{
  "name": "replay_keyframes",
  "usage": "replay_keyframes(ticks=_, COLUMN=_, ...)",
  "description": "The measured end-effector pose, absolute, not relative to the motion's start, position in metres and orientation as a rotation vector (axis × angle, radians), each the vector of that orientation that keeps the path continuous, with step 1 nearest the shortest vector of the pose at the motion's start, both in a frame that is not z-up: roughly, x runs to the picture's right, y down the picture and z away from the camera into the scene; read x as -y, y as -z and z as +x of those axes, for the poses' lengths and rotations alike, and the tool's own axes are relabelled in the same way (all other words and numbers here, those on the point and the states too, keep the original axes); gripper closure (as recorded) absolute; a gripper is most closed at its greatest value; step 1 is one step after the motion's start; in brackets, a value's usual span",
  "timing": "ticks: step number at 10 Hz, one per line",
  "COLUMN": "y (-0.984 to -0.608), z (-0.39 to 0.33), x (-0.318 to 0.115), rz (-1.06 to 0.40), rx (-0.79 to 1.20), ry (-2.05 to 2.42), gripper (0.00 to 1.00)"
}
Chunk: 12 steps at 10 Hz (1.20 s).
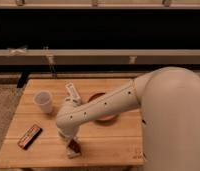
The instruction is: Place the pepper on the white sponge
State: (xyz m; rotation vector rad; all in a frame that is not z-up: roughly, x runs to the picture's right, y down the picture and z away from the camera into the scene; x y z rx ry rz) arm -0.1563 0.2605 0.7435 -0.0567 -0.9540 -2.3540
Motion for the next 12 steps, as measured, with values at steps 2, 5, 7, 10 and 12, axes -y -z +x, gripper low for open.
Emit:
replay_keyframes(ticks=2, y=-0.745, z=-0.155, x=-0.261, rz=-0.06, rx=0.953, ry=2.35, gripper=0.2)
replay_keyframes(ticks=5, y=-0.746, z=-0.155, x=-0.261, rz=-0.062, rx=0.947, ry=2.345, gripper=0.2)
replay_keyframes(ticks=7, y=-0.746, z=-0.153, x=-0.259, rz=-0.063, rx=0.932, ry=2.343, gripper=0.2)
replay_keyframes(ticks=10, y=-0.741, z=-0.147, x=-0.251, rz=-0.068, rx=0.878, ry=2.353, gripper=0.2)
replay_keyframes(ticks=12, y=-0.737, z=-0.141, x=-0.246, rz=-0.066, rx=0.852, ry=2.356, gripper=0.2)
